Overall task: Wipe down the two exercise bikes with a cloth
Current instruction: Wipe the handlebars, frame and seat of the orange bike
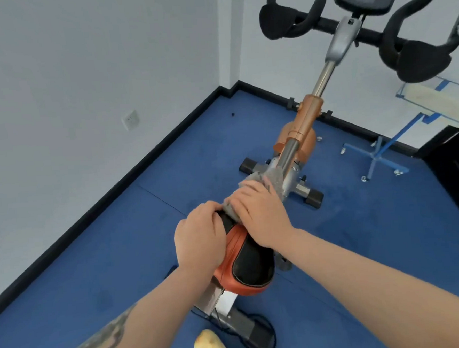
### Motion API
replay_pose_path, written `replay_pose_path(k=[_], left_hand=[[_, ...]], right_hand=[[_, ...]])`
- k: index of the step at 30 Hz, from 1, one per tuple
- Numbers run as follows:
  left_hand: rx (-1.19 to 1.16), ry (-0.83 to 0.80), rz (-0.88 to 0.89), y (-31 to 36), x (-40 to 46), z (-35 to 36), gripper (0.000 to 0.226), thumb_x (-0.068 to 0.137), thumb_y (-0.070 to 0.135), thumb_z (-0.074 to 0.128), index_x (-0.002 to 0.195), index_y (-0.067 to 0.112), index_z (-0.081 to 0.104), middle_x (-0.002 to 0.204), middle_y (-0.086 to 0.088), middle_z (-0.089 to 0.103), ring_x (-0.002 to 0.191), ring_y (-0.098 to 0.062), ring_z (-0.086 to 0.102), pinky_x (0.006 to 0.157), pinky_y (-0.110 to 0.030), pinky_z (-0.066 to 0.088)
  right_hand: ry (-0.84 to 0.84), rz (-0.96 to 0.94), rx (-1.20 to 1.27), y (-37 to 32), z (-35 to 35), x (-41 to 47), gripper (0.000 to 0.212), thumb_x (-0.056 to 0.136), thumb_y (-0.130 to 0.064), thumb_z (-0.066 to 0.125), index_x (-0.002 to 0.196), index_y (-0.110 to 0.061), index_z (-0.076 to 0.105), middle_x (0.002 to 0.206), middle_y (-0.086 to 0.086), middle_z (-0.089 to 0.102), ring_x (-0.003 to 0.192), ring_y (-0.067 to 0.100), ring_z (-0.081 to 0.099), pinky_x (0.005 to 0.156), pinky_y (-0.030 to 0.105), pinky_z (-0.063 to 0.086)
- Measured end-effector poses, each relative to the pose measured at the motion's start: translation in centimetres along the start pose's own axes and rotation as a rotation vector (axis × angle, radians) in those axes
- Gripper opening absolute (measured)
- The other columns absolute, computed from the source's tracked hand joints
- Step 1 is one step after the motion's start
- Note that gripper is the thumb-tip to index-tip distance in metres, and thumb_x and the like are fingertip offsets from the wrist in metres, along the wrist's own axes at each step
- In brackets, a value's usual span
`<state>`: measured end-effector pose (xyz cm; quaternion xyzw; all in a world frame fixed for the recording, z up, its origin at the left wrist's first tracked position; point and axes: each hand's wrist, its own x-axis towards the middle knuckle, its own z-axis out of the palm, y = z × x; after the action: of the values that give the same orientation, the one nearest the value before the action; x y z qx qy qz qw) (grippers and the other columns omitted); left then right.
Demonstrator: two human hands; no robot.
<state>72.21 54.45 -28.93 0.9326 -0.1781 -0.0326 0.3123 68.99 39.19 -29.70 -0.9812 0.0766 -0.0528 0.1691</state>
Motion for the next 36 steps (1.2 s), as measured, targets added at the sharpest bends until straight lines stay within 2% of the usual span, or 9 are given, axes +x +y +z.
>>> replay_pose_path(k=[3, 6, 9, 11, 17, 23, 29, 33, 36], left_hand=[[-0.071, 0.014, -0.039, -0.5, -0.1, 0.0, 0.021, 0.095, 0.019, 0.042, 0.092, 0.030, 0.059, 0.082, 0.012, 0.064, 0.071, -0.013, 0.057, 0.066, -0.034, 0.045], [-0.077, 0.006, -0.048, -0.5, 0.1, 0.2, 0.022, 0.095, 0.019, 0.040, 0.093, 0.031, 0.059, 0.082, 0.014, 0.063, 0.072, -0.010, 0.056, 0.068, -0.034, 0.046], [-0.067, 0.019, -0.044, -0.2, -0.1, 0.1, 0.022, 0.095, 0.016, 0.042, 0.093, 0.029, 0.061, 0.082, 0.014, 0.064, 0.072, -0.009, 0.055, 0.068, -0.031, 0.042], [-0.060, 0.037, -0.047, -0.2, -0.2, 0.0, 0.022, 0.094, 0.015, 0.044, 0.092, 0.028, 0.062, 0.081, 0.014, 0.064, 0.071, -0.009, 0.055, 0.067, -0.029, 0.038], [-0.078, 0.072, -0.099, 0.0, -0.3, 0.1, 0.024, 0.094, 0.015, 0.046, 0.092, 0.032, 0.063, 0.083, 0.019, 0.064, 0.073, -0.005, 0.055, 0.065, -0.024, 0.036], [0.032, 0.240, -0.169, 0.9, -1.0, 0.3, 0.023, 0.090, 0.008, 0.049, 0.093, 0.023, 0.067, 0.094, 0.014, 0.066, 0.090, -0.009, 0.057, 0.085, -0.025, 0.033], [0.015, 0.340, -0.556, 3.3, -3.0, 2.1, 0.027, 0.099, 0.029, 0.042, 0.119, 0.022, 0.057, 0.121, 0.006, 0.054, 0.114, -0.016, 0.047, 0.096, -0.030, 0.034], [-0.138, 0.431, -0.759, 6.0, -5.6, 4.2, 0.059, 0.096, 0.045, 0.029, 0.149, 0.021, 0.028, 0.150, 0.006, 0.036, 0.138, -0.013, 0.028, 0.110, -0.036, 0.031], [-0.226, 0.506, -0.880, 6.2, -6.3, 5.1, 0.059, 0.099, 0.043, 0.030, 0.153, 0.021, 0.021, 0.153, 0.005, 0.031, 0.141, -0.013, 0.027, 0.111, -0.034, 0.028]], right_hand=[[-0.036, -0.134, 0.140, 2.0, -1.4, 0.3, 0.031, 0.102, -0.026, 0.039, 0.098, -0.027, 0.070, 0.105, -0.014, 0.067, 0.110, 0.008, 0.052, 0.108, 0.035, 0.026], [0.026, 0.089, 0.195, 3.0, -2.1, 3.2, 0.037, 0.097, -0.016, 0.044, 0.064, -0.022, 0.060, 0.078, -0.004, 0.064, 0.084, 0.019, 0.055, 0.085, 0.042, 0.040], [0.055, 0.386, 0.098, 1.3, -0.2, 3.6, 0.035, 0.102, -0.021, 0.033, 0.104, -0.021, 0.068, 0.121, -0.001, 0.062, 0.122, 0.020, 0.046, 0.105, 0.034, 0.033], [0.045, 0.490, 0.004, 0.5, 1.5, 2.7, 0.042, 0.105, -0.027, 0.023, 0.139, -0.020, 0.047, 0.151, 0.000, 0.035, 0.145, 0.019, 0.018, 0.118, 0.032, 0.014], [-0.140, 0.543, 0.119, 3.6, -1.1, 6.2, 0.035, 0.100, -0.021, 0.032, 0.104, -0.011, 0.065, 0.110, 0.009, 0.064, 0.105, 0.030, 0.056, 0.081, 0.034, 0.038], [-0.085, -0.150, -0.183, 5.1, -2.3, 2.4, 0.035, 0.100, -0.032, 0.023, 0.097, -0.028, 0.058, 0.095, -0.012, 0.062, 0.100, 0.016, 0.056, 0.108, 0.052, 0.023], [-0.656, -0.309, 0.245, 9.2, -5.1, 7.6, 0.025, 0.097, -0.049, 0.044, 0.114, -0.039, 0.059, 0.111, -0.019, 0.066, 0.104, 0.007, 0.059, 0.086, 0.031, 0.043], [-0.424, -0.630, -0.351, 5.1, -2.1, 6.8, 0.020, 0.100, -0.028, 0.029, 0.113, -0.024, 0.044, 0.095, 0.000, 0.064, 0.086, 0.031, 0.064, 0.059, 0.035, 0.035], [-0.425, -0.706, -0.216, -0.4, -0.2, 5.4, 0.026, 0.103, -0.027, 0.021, 0.118, -0.020, 0.042, 0.098, 0.007, 0.064, 0.083, 0.033, 0.061, 0.060, 0.037, 0.034]])
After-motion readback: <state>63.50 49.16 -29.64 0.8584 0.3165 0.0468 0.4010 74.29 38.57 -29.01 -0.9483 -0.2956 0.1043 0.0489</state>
